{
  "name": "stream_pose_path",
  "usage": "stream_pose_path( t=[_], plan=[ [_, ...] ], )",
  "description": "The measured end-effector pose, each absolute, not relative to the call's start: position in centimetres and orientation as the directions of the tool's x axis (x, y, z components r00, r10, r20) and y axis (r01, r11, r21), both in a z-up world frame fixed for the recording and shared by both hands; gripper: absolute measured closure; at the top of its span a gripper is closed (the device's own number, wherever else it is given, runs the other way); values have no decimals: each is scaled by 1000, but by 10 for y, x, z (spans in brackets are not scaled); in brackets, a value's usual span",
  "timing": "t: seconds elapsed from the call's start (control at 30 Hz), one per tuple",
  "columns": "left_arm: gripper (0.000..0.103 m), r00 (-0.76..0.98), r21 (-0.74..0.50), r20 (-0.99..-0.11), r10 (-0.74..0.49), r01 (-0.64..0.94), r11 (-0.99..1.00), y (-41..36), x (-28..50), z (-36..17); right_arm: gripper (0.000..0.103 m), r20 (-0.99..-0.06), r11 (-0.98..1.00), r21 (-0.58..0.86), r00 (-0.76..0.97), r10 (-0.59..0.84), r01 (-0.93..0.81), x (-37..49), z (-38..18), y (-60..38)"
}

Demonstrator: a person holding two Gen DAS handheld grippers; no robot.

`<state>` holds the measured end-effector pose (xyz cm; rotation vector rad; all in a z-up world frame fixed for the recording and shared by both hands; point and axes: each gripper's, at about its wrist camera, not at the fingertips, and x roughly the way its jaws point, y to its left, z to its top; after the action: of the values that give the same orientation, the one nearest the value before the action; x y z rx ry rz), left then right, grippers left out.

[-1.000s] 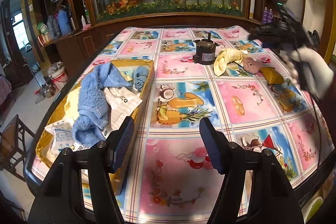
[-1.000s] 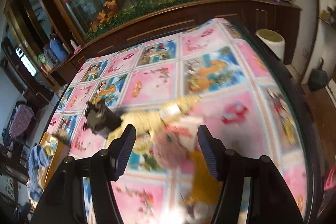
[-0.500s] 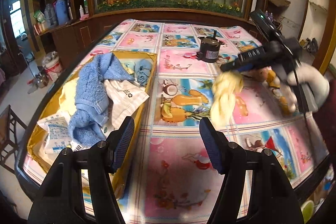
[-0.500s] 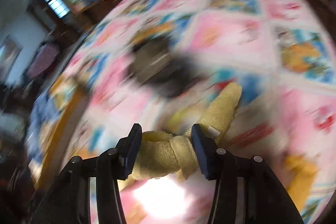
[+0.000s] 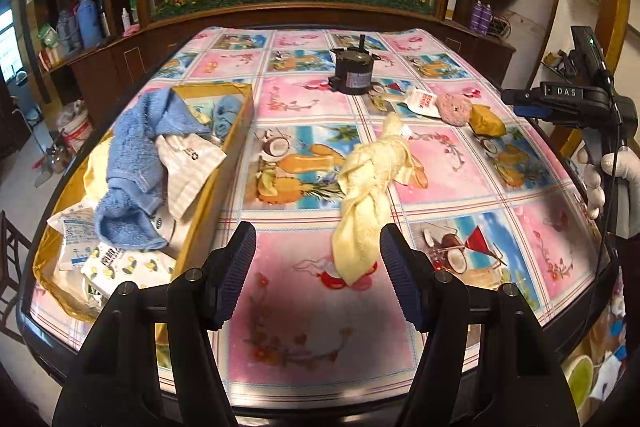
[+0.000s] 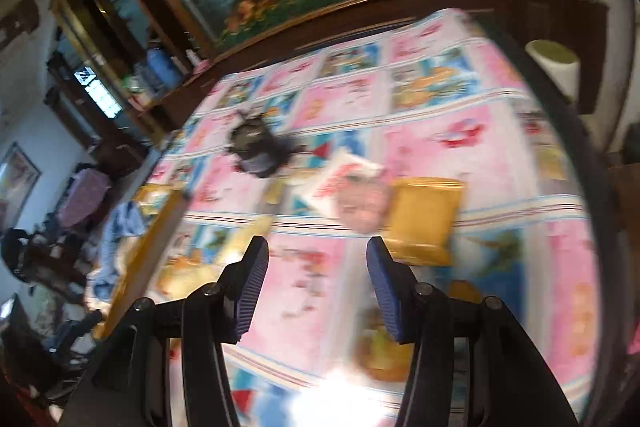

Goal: Organize soft objects
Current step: 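Grasp the yellow towel with the left tool while the right tool grasps the yellow snack packet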

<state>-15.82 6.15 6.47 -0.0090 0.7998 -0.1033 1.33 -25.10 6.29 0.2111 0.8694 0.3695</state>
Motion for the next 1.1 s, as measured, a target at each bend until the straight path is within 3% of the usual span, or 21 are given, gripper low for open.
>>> stream_pose_path(
  t=[0.27, 0.57, 0.83, 1.1],
  plan=[
    [38, 688, -39, -722, -71, 62, 997, 62, -157, 69, 51, -728, 939, 323, 604, 324, -115, 34, 42, -273],
    [38, 654, 41, -748, -110, 211, 977, 27, -95, 62, 50, -768, 956, 289, 582, 266, -56, 57, 11, -249],
    [38, 599, 67, -786, -156, 333, 941, 6, -43, 37, 53, -746, 953, 291, 602, 284, -89, 58, 6, -247],
    [38, 510, 18, -837, -199, 388, 921, -12, -18, 12, 53, -719, 932, 347, 610, 334, -101, 61, 3, -253]
  ],
)
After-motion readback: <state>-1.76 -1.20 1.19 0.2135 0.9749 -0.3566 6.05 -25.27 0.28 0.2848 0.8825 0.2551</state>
